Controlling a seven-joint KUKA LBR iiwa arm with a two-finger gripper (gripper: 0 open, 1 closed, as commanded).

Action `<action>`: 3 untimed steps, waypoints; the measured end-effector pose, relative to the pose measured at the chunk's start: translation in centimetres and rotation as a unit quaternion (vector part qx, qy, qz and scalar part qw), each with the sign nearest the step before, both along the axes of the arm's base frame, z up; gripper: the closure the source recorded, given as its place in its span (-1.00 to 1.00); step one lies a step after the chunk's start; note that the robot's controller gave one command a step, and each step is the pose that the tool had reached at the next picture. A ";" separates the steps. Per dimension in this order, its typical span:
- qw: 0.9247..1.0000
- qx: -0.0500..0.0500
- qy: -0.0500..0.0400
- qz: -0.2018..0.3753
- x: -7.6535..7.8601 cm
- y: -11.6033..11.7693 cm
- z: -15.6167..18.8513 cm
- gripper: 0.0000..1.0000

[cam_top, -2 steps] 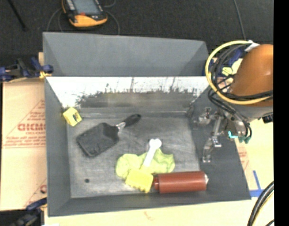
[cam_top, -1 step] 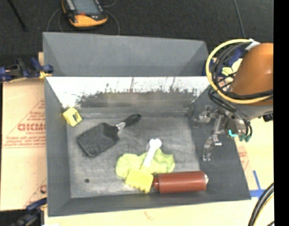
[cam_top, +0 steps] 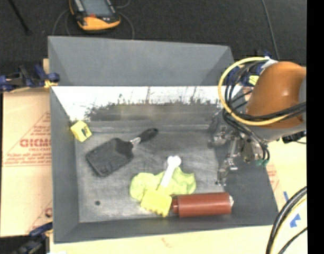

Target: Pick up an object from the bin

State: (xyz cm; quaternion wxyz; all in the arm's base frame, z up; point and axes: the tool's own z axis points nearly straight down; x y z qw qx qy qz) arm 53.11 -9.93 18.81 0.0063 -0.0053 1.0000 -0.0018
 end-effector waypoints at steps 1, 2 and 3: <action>0.997 0.001 0.008 0.073 -0.8 0.4 -3.2 -1.00; 0.980 -0.003 -0.004 0.201 -1.0 -0.3 -6.1 -1.00; 0.979 -0.003 -0.005 0.202 -2.0 3.8 -11.5 -1.00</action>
Offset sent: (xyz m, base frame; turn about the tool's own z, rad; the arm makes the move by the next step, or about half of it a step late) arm -0.0193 -0.0048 -0.0768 -0.4225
